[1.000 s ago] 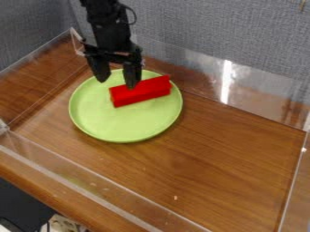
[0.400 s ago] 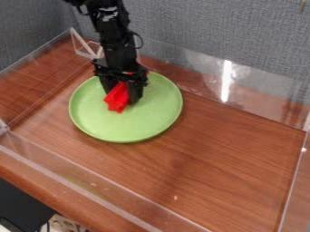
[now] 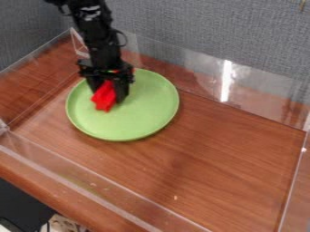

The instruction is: Put the red object on the left side

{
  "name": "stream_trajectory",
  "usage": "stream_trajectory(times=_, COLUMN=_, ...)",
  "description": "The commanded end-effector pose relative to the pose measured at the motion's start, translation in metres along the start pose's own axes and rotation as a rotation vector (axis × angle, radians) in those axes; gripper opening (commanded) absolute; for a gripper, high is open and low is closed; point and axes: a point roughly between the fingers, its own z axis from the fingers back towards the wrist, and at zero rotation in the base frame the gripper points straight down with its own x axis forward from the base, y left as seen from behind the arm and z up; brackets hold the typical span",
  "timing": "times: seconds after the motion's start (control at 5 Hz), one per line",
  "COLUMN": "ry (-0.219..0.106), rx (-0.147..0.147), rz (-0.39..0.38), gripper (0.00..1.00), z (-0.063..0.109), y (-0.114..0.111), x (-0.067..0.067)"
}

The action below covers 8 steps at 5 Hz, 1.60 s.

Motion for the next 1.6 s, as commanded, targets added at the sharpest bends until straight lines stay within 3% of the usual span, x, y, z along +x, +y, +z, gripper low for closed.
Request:
stream_trajectory(times=0.0, ry=-0.131, rx=0.023, rz=0.078, gripper=0.0, z=0.056, y=0.004, x=0.006)
stream_trajectory(times=0.2, ry=-0.158, rx=0.01, rz=0.071, gripper=0.0, z=0.071, y=0.012, x=-0.003)
stream_trajectory(times=0.6, ry=-0.105, rx=0.048, rz=0.051, gripper=0.0, z=0.044, y=0.044, x=-0.015)
stream_trajectory(times=1.0, ry=-0.059, rx=0.057, rz=-0.005, gripper=0.0, z=0.022, y=0.05, x=-0.013)
stream_trajectory(times=1.2, ry=-0.056, rx=0.066, rz=0.042, gripper=1.0, z=0.02, y=0.065, x=-0.002)
stream_trajectory(times=1.4, ry=-0.054, rx=0.074, rz=0.076, gripper=0.0, z=0.018, y=0.072, x=0.005)
